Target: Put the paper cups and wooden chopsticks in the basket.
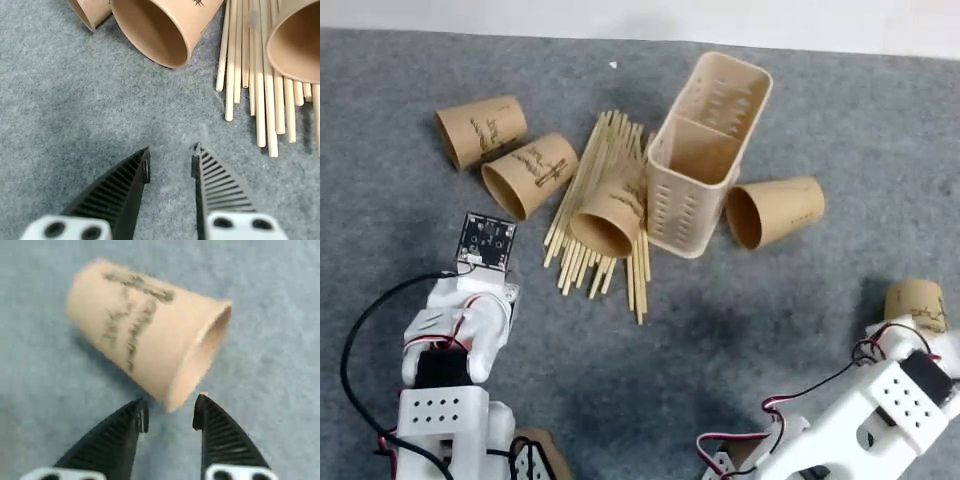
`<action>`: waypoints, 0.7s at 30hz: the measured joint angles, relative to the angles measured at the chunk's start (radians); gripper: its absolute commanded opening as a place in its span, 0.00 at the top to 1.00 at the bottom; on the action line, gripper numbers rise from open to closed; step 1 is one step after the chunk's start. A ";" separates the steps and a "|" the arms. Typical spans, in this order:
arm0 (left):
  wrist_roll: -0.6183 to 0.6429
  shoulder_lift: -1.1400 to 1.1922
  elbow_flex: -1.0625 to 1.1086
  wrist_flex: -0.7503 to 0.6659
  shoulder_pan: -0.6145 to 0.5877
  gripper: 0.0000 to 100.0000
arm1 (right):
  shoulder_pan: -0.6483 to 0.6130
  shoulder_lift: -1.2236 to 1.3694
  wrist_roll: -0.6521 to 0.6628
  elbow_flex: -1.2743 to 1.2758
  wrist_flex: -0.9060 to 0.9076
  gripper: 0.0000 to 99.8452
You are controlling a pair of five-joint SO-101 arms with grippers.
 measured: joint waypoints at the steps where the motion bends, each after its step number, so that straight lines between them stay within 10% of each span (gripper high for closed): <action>1: 0.000 0.000 0.000 0.000 0.000 0.84 | -0.005 0.000 -0.003 0.003 -0.031 0.84; 21: 0.000 0.000 0.015 0.000 0.000 0.84 | -0.049 0.216 0.098 0.081 -0.628 1.00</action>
